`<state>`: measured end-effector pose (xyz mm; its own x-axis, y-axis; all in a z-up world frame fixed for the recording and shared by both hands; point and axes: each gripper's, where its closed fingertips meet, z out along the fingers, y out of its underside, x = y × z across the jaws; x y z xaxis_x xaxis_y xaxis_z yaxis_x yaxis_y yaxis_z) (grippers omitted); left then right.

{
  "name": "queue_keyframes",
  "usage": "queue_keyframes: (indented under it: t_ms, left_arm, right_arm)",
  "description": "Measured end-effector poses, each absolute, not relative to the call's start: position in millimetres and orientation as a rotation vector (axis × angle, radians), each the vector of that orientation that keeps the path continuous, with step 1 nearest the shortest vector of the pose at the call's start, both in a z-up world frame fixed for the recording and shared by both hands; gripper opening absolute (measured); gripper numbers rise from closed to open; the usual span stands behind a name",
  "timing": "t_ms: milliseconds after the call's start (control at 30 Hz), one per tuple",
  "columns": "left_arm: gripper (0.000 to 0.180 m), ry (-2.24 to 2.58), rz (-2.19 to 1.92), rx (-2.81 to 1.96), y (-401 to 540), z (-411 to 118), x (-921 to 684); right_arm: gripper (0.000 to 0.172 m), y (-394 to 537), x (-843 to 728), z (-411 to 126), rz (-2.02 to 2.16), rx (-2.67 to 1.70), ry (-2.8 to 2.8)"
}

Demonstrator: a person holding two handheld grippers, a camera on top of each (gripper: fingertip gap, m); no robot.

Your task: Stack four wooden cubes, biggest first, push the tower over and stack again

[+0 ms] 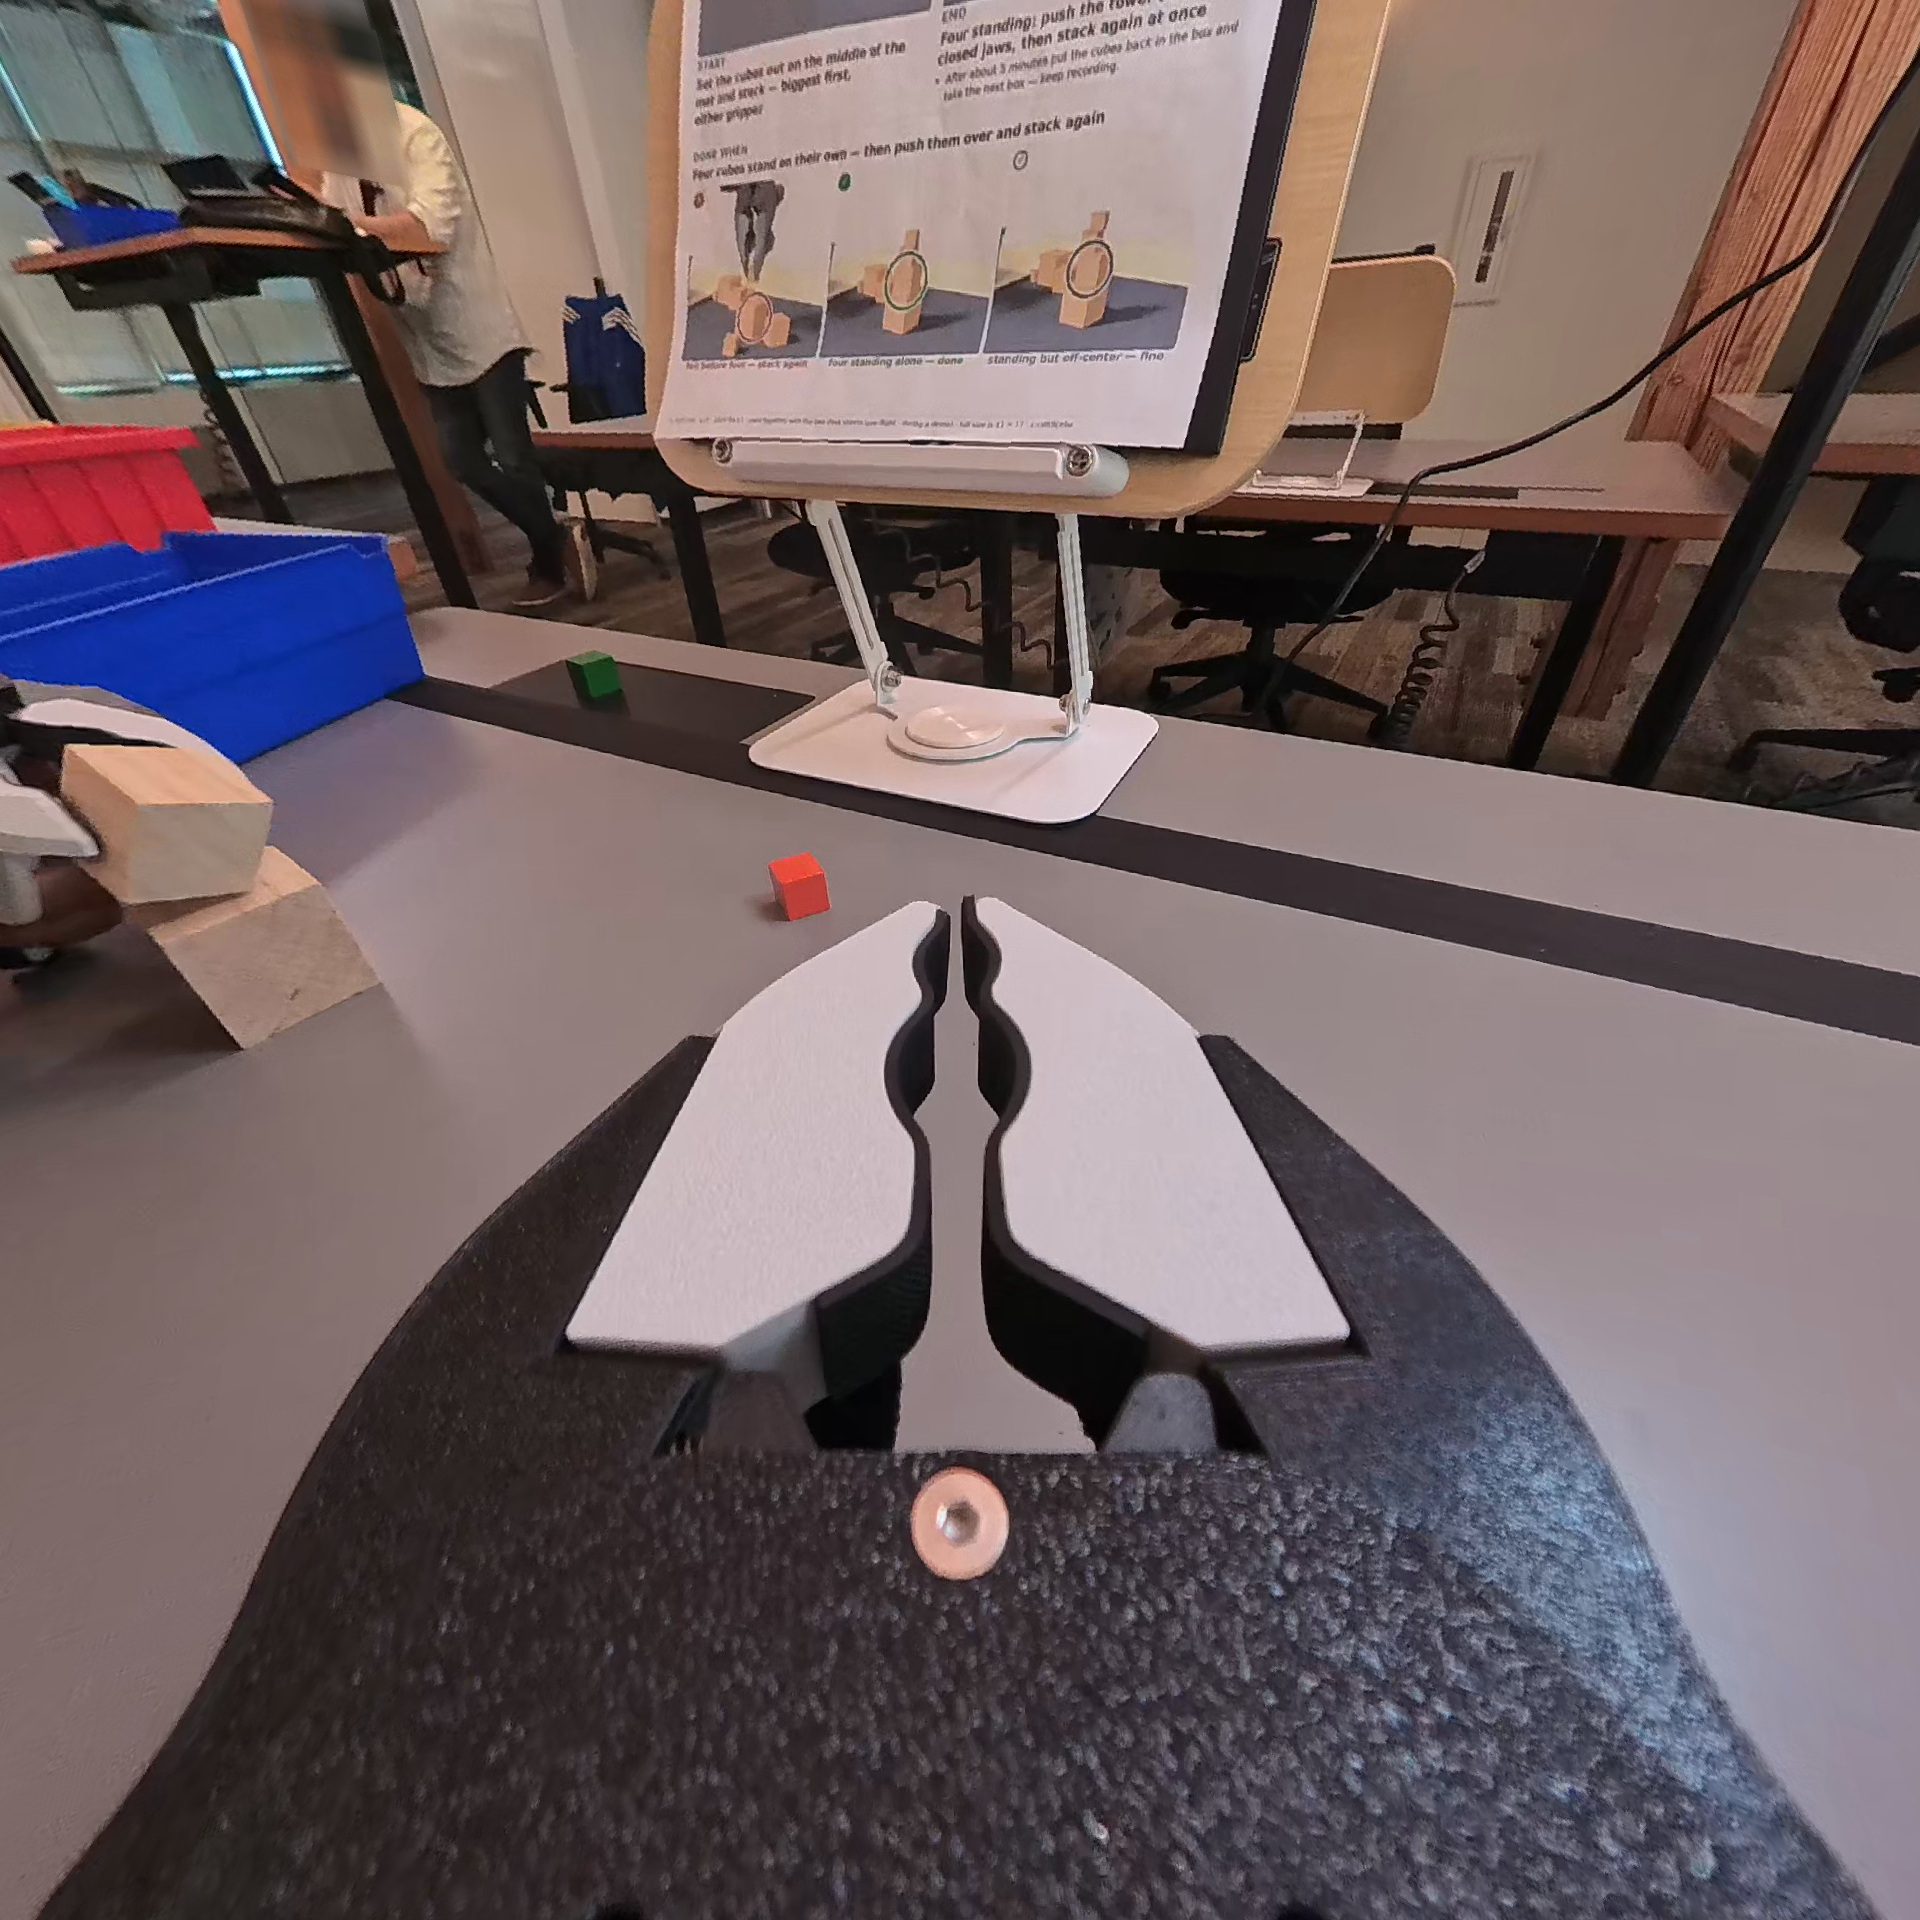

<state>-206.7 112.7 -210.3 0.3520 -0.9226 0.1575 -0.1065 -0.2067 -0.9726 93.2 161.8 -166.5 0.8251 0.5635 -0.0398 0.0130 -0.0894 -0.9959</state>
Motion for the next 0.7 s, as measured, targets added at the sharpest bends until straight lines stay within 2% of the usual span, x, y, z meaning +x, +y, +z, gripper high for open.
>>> queue_keyframes:
  t_ms: [700]
  left_arm:
    - [0.047,0.982,-0.902,-1.681,110,-220,-223]
  right_arm:
    - [0.002,162,91,-169,0.498,-1.615,-0.48]
